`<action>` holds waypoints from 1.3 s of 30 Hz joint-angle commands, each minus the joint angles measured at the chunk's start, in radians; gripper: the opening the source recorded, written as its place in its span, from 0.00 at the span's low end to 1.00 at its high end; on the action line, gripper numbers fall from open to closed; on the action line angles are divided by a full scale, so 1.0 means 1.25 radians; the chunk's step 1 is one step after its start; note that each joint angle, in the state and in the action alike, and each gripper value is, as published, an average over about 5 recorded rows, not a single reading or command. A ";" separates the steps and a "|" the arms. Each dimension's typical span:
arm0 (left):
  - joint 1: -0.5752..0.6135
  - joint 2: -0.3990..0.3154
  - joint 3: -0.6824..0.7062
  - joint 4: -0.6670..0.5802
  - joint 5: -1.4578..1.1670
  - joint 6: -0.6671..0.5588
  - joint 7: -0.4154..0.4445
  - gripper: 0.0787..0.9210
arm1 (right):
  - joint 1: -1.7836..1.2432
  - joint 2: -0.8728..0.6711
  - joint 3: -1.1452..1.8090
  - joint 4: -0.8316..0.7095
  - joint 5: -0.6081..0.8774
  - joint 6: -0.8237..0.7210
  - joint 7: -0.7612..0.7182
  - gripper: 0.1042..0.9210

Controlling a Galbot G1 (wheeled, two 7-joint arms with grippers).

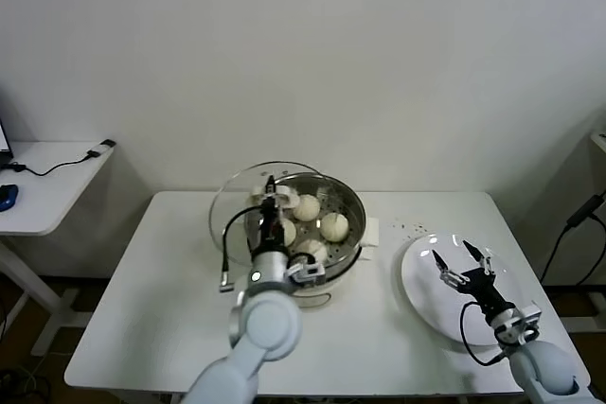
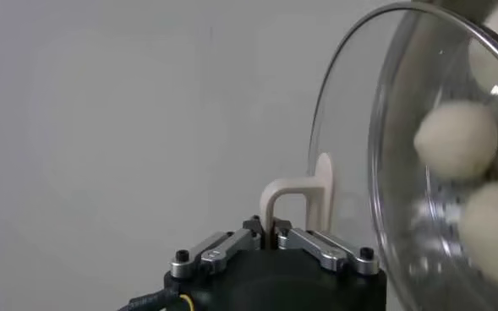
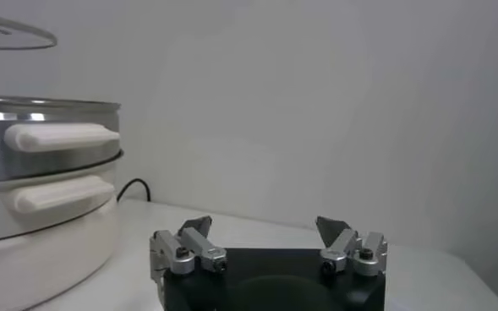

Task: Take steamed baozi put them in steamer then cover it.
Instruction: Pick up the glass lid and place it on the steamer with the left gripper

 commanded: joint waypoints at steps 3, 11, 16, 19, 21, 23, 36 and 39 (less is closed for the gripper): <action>-0.063 -0.114 0.065 0.156 0.033 0.039 -0.006 0.08 | -0.006 -0.005 0.014 -0.009 -0.002 0.008 -0.007 0.88; -0.060 -0.118 0.048 0.187 0.031 0.039 -0.026 0.08 | -0.003 -0.005 0.012 -0.011 -0.003 0.010 -0.009 0.88; -0.070 -0.114 0.047 0.198 0.028 0.039 -0.028 0.08 | -0.004 -0.004 0.013 -0.013 -0.004 0.011 -0.012 0.88; -0.070 -0.111 0.048 0.204 0.024 0.039 -0.031 0.08 | -0.003 -0.004 0.014 -0.014 -0.005 0.012 -0.013 0.88; -0.071 -0.111 0.047 0.208 0.022 0.039 -0.032 0.08 | -0.002 -0.004 0.014 -0.014 -0.005 0.013 -0.014 0.88; -0.072 -0.110 0.045 0.212 0.022 0.039 -0.034 0.08 | -0.001 -0.004 0.014 -0.015 -0.005 0.014 -0.016 0.88; -0.075 -0.112 0.041 0.227 0.010 0.039 -0.045 0.08 | -0.001 -0.004 0.017 -0.023 -0.007 0.018 -0.025 0.88; -0.076 -0.113 0.040 0.231 0.008 0.039 -0.049 0.08 | -0.001 -0.004 0.017 -0.024 -0.008 0.019 -0.026 0.88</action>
